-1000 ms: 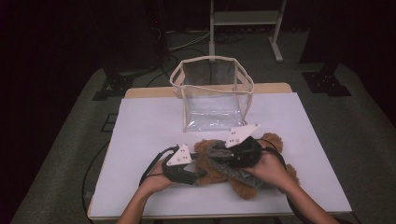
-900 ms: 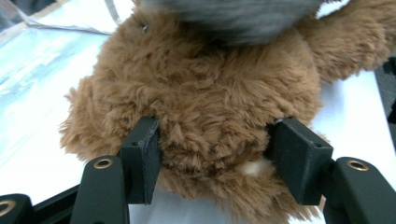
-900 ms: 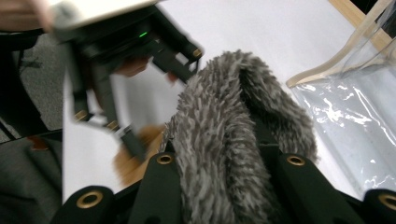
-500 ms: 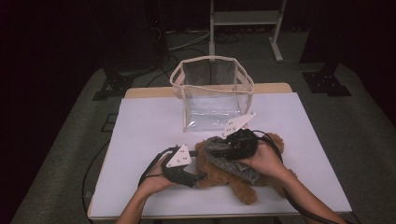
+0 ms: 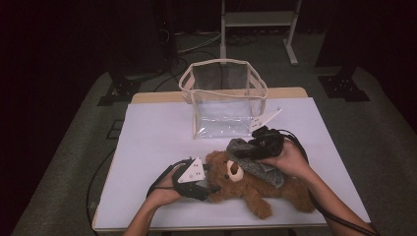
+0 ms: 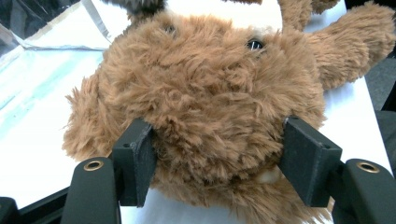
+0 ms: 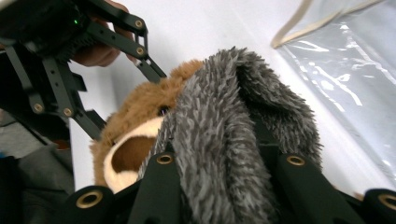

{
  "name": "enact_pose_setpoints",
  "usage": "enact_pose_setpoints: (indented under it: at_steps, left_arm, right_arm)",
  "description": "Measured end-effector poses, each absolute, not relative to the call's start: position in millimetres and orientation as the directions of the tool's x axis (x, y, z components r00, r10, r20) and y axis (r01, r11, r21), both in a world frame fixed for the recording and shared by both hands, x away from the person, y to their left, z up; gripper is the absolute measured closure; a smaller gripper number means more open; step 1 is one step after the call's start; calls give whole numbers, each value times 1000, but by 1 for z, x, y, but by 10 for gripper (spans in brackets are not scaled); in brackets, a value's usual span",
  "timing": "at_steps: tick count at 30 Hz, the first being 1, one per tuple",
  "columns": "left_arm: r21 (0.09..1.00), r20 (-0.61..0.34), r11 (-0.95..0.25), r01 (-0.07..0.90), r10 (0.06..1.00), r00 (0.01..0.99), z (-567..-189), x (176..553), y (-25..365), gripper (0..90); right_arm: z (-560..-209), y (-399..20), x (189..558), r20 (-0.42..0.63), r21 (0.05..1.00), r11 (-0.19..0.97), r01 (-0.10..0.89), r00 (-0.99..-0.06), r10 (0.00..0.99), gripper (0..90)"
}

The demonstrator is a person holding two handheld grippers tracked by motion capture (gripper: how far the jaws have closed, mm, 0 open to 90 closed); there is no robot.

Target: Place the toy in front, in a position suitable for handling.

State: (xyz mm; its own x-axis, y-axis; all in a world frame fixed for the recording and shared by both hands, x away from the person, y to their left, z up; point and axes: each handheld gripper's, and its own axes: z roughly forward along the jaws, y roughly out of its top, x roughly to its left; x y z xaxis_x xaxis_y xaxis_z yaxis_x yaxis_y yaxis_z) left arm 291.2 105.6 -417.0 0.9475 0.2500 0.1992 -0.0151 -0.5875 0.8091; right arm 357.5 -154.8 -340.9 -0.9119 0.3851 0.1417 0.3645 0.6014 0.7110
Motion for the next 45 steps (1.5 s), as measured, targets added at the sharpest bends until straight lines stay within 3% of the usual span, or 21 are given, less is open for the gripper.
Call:
enact_pose_setpoints:
  at_steps: [14, 21, 33, 41, 45]
  left_arm:
    - [780, 238, -622, -65, 199, 951, -418, 285, 107, 349]
    - [788, 217, -614, -46, 207, 954, -418, 287, 109, 349]
    - [811, 187, -585, 6, 269, 945, -418, 296, 109, 347]
    - [846, 156, -528, 70, 372, 915, -414, 305, 111, 355]
    - [848, 162, -527, 63, 370, 915, -411, 304, 115, 355]
  right_arm:
    - [-359, -89, 388, 186, 657, 662, 360, -929, 321, 706]
    - [-356, -121, 381, 162, 666, 646, 373, -918, 363, 708]
    - [-347, -179, 326, 119, 728, 590, 351, -911, 395, 708]
    - [-355, -177, 293, 87, 726, 613, 312, -926, 368, 707]
    - [-363, -171, 301, 37, 715, 630, 302, -917, 397, 709]
